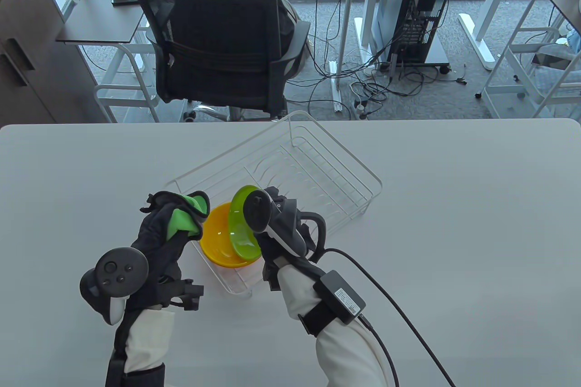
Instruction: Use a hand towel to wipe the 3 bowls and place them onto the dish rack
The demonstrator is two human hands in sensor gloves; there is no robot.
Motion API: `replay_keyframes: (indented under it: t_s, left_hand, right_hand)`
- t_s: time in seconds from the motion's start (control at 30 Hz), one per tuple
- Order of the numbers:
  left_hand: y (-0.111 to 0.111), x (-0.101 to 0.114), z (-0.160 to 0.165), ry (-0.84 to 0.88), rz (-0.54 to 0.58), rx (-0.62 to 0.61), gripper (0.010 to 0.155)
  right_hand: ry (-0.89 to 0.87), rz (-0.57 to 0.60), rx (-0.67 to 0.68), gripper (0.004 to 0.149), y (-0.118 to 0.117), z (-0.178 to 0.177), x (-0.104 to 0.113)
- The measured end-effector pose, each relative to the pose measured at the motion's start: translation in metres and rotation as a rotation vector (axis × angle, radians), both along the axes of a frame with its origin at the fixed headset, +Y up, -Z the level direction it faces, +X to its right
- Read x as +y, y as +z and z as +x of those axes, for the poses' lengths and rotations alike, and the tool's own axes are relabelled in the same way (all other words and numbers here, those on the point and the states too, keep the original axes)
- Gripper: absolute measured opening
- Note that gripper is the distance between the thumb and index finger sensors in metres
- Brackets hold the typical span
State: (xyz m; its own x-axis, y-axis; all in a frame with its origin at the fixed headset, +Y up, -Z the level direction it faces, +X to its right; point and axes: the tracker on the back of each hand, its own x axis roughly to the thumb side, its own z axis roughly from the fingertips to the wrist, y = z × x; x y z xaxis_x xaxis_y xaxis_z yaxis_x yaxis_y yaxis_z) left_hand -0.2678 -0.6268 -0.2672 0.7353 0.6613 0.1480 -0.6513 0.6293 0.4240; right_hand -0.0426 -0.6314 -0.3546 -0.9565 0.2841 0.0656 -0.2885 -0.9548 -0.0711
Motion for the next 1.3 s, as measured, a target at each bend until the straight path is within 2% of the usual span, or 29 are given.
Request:
replay_keyframes:
  t_s: [0.27, 0.7, 0.97, 1.13, 1.3]
  left_hand:
    - [-0.001, -0.001, 0.002, -0.003, -0.01, -0.01, 0.051]
    - [-0.002, -0.002, 0.003, 0.01, -0.025, -0.022, 0.051]
    - [-0.004, -0.004, 0.004, 0.012, -0.043, -0.026, 0.051]
    - [-0.005, -0.005, 0.005, 0.007, -0.052, -0.038, 0.051]
    - [-0.006, -0.007, 0.007, 0.002, -0.062, -0.046, 0.051]
  right_hand:
    - [-0.048, -0.061, -0.022, 0.055, -0.006, 0.001, -0.008]
    - [-0.152, -0.225, -0.09, 0.055, -0.018, 0.006, -0.024]
    - [0.02, -0.343, -0.167, 0.06, -0.025, -0.003, -0.03]
    - [0.077, -0.403, -0.184, 0.057, -0.029, -0.008, -0.035]
    - [0.16, -0.412, -0.21, 0.054, -0.033, -0.014, -0.041]
